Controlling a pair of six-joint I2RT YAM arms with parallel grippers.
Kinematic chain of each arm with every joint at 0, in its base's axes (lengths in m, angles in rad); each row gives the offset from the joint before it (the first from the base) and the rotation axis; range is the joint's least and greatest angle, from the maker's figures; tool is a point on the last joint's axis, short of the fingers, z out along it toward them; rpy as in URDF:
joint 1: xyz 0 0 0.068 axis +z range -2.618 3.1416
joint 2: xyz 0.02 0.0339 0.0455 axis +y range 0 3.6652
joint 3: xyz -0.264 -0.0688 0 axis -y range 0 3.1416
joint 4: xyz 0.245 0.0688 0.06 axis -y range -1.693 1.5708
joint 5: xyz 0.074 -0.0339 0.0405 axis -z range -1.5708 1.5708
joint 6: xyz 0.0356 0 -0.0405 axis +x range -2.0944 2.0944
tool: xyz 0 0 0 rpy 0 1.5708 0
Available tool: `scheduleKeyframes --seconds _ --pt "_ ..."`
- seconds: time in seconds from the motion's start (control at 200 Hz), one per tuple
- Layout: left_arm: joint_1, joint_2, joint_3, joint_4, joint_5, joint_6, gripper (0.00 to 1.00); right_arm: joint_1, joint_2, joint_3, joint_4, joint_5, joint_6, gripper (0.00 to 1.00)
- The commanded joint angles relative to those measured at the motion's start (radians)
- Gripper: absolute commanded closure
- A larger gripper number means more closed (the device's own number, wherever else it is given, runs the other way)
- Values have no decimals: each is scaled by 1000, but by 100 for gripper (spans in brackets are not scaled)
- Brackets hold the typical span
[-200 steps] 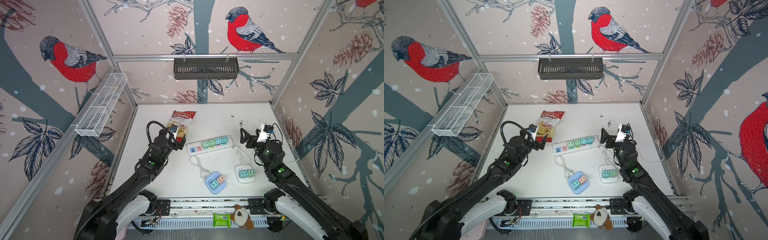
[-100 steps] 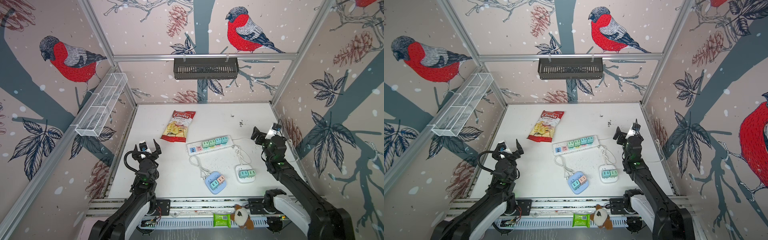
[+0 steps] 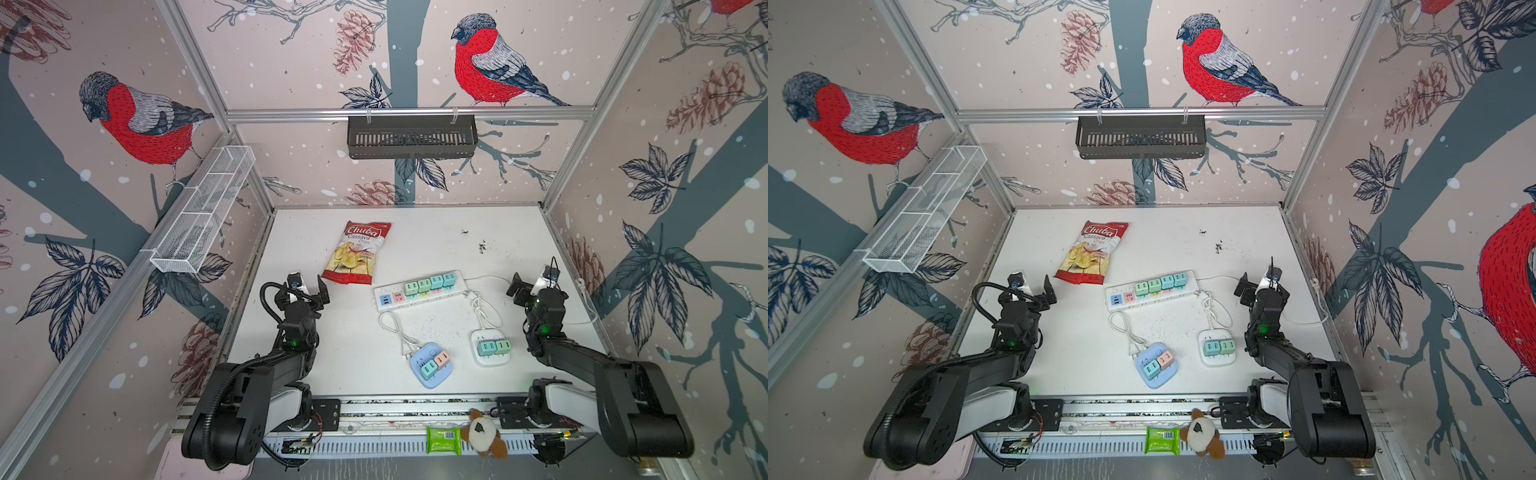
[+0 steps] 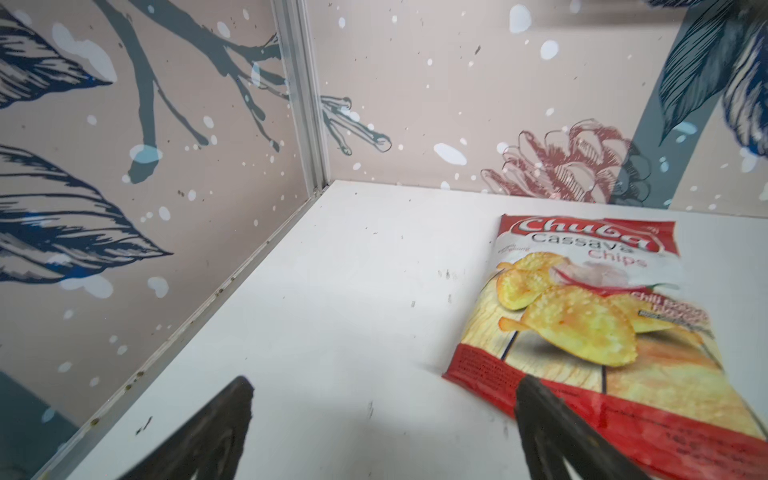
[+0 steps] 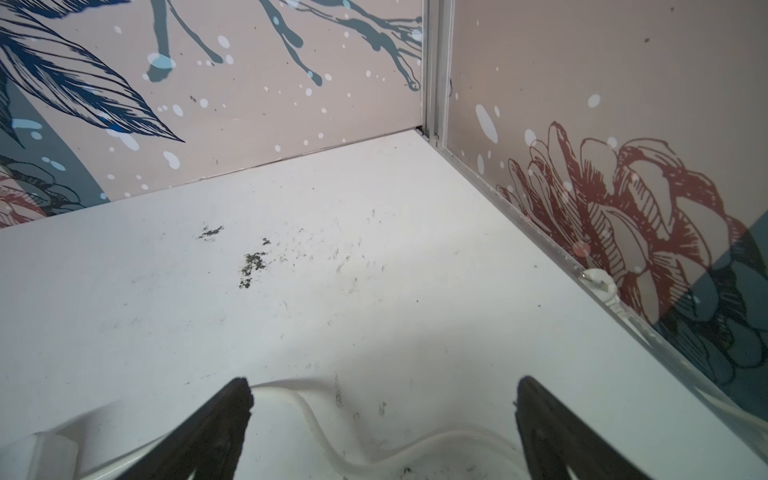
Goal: Insert the plug
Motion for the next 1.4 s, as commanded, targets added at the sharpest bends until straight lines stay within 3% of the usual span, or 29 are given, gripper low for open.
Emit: scheduleKeyframes --seconds 0.0,0.12,0.235,0.415,0.545,0.821,0.871,0.941,1.006,1.396 --pt "15 13 5 84 52 -22 2 21 40 -4 218 -23 -76 1" --pt "70 134 20 182 84 -36 2 40 178 5 340 9 -124 1" --pt "132 187 62 144 131 -99 2 26 296 57 354 -12 -118 1" --pt "158 249 104 122 272 -80 2 22 292 75 308 -24 -118 1" --pt "156 290 118 153 457 29 1 40 292 63 337 -21 -142 1" --pt "155 302 188 33 466 26 1 14 262 -64 536 25 -87 1" --pt "157 304 183 46 470 27 1 19 265 -40 492 24 -95 0" --pt "156 302 184 40 469 26 1 49 304 94 284 36 -123 0" --pt "157 302 188 36 468 26 1 31 286 39 374 7 -120 0" --pt "155 303 189 36 468 26 1 29 295 74 316 7 -114 0"
